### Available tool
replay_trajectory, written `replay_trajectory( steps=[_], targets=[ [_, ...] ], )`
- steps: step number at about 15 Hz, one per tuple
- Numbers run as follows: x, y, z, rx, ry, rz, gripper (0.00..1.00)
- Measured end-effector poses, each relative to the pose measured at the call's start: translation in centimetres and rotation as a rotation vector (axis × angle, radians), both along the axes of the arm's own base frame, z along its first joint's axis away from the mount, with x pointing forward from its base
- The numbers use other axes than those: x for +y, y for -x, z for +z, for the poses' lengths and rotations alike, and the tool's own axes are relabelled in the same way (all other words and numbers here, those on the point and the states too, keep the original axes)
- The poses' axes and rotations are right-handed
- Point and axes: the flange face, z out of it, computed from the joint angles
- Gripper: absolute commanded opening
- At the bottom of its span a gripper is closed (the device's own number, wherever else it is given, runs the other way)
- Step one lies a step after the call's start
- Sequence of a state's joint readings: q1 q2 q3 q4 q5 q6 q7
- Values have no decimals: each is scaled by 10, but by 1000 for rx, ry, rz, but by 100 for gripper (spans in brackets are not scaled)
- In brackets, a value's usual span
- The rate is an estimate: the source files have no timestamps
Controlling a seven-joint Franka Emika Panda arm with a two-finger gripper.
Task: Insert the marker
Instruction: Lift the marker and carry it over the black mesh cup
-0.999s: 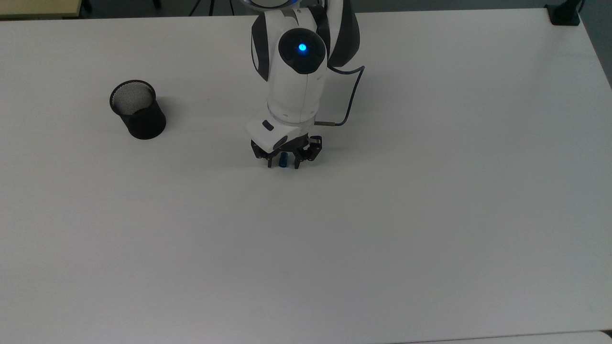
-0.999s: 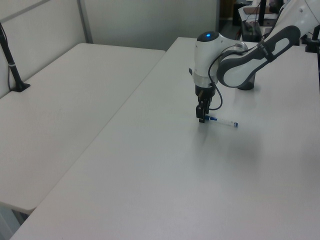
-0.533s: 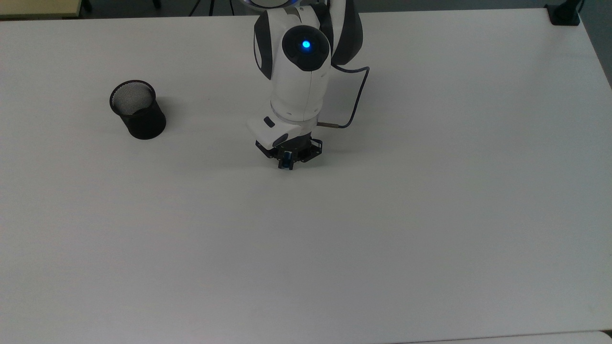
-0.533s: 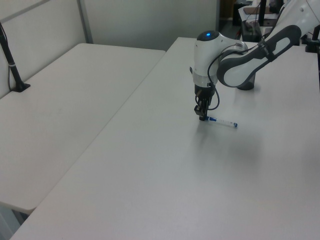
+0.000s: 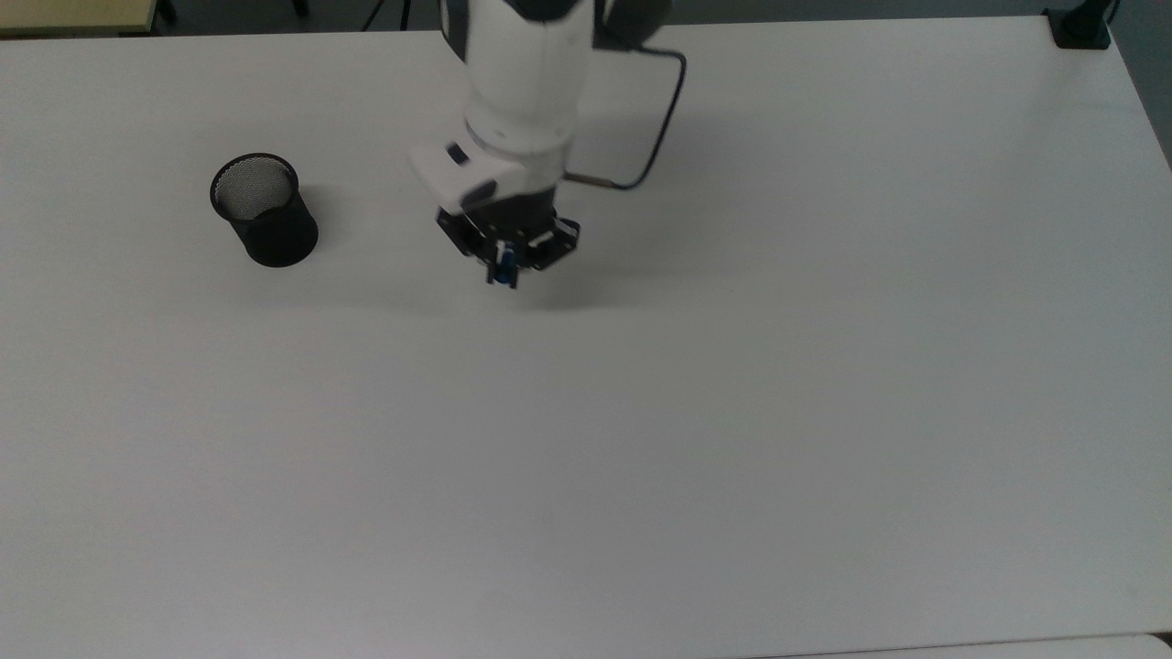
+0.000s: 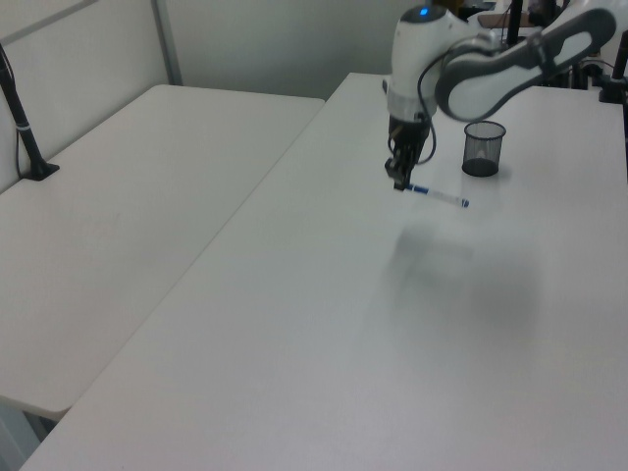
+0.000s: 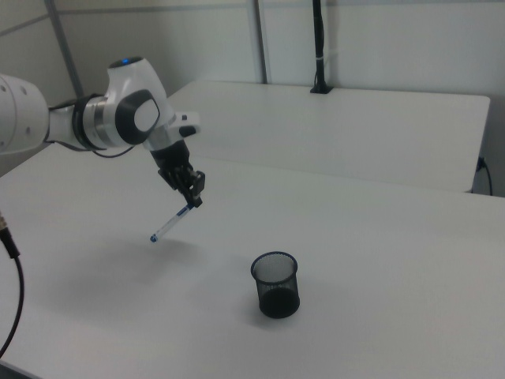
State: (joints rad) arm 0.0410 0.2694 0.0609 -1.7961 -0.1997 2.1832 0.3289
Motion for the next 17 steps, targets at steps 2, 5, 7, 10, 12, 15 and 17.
replay_trajectory(
  steps=[2,5,7,10,12,15,17],
  targets=[
    [-24,8,35,-20,8,-23,0],
    [-53,17,67,-59,13,-64,0],
    [-74,24,78,-105,12,-90,0],
    [-112,48,89,-258,16,-112,0],
    [-141,71,98,-353,27,-135,0],
    [-174,84,108,-473,43,-158,0],
    [-196,92,104,-574,66,-142,0]
  ],
)
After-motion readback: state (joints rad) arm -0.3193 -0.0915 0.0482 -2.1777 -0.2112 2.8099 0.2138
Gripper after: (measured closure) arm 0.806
